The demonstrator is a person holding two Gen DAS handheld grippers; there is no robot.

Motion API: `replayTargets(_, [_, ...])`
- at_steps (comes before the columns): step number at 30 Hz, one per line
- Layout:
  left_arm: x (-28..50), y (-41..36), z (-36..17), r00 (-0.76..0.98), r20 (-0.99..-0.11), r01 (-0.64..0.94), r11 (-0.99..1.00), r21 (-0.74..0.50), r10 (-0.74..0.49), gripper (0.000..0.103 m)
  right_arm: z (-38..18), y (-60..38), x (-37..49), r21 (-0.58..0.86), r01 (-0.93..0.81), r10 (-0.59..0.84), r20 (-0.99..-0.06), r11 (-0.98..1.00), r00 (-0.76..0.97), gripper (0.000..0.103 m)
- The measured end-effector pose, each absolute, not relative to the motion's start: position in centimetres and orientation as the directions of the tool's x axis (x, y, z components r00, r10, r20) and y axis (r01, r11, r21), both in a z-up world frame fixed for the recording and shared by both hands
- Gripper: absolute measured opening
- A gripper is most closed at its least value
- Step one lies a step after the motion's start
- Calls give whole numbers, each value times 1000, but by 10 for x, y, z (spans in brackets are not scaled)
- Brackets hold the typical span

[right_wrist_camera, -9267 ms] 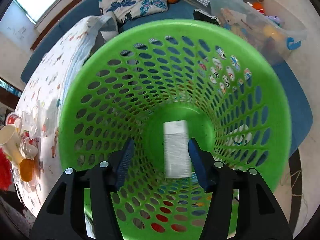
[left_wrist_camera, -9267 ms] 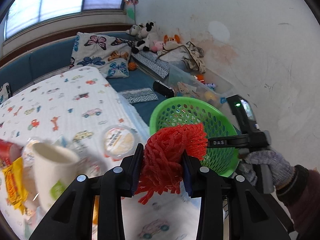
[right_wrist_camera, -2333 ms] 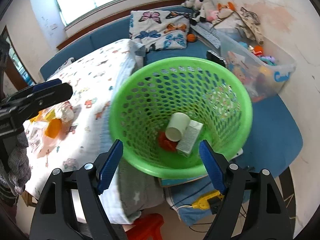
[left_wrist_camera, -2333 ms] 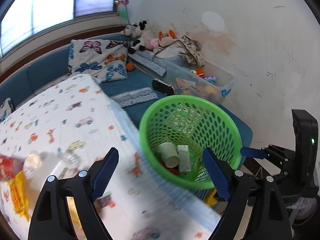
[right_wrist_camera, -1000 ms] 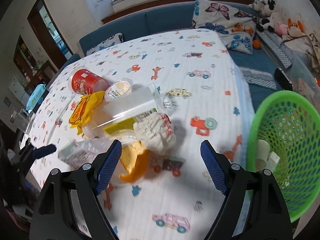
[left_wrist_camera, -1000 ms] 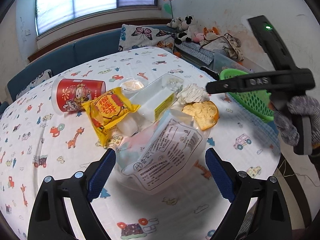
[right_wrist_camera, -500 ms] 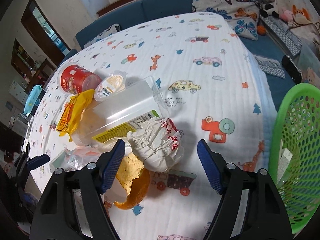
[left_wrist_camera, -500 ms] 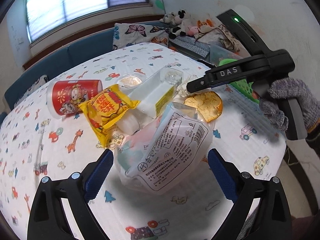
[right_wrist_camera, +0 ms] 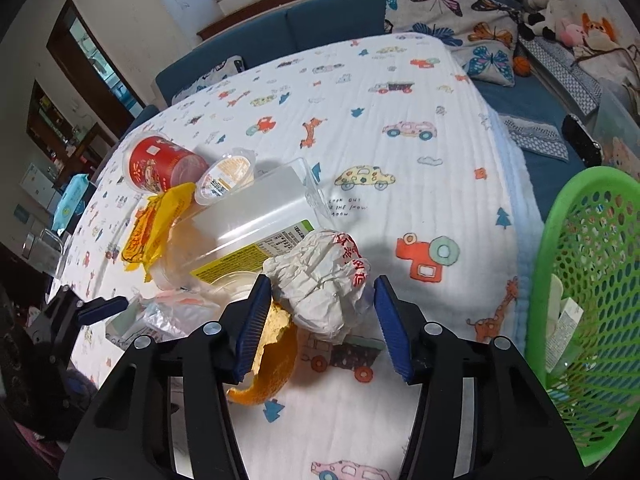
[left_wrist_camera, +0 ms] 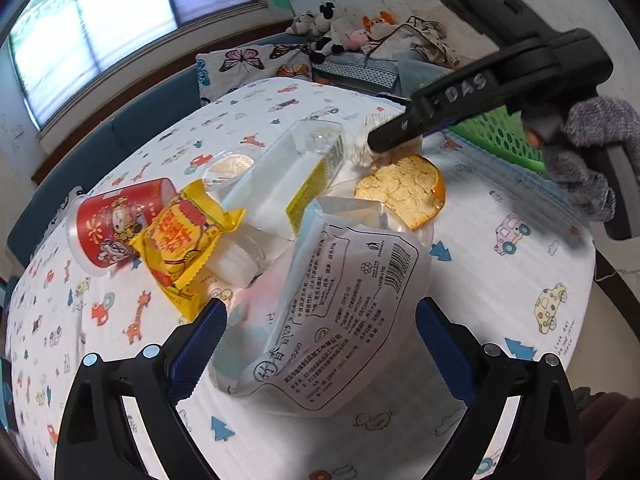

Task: Collect trash
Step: 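Grasp the crumpled white tissue with the right tool while the left tool reaches the clear plastic bag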

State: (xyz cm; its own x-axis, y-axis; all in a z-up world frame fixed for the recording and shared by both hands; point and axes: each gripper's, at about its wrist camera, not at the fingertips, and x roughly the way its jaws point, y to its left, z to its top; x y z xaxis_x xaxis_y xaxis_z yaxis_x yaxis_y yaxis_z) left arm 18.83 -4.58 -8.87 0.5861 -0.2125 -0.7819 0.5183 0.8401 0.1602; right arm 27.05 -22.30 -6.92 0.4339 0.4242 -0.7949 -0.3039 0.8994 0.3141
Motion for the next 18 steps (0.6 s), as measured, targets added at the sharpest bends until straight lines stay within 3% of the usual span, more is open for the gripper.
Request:
replayTargets(6, [188, -52, -96, 598, -780, 520, 829, 205, -182, 92, -55, -234, 258, 312, -305, 427, -775, 900, 467, 54])
replayTargets(10, [185, -52, -95, 609, -771, 515, 831, 209, -184, 78, -48, -242, 247, 311, -301, 426, -764, 901, 485, 54])
replayTargets(13, [183, -49, -93, 609, -769, 513, 836, 193, -195, 74, -46, -244, 243, 306, -299, 421, -762, 904, 492, 54])
replayTargets(15, [182, -49, -93, 607, -770, 518, 833, 195, -198, 74, -45, -246, 238, 301, -298, 416, -761, 906, 498, 54])
replayTargets(17, [178, -49, -92, 606, -770, 524, 828, 198, -199, 86, -44, -248, 235, 301, -295, 415, -759, 907, 502, 54])
replayTargets(18, [176, -50, -92, 605, -770, 529, 825, 197, -204, 87, -44, -248, 234, 301, -294, 415, -758, 907, 503, 54])
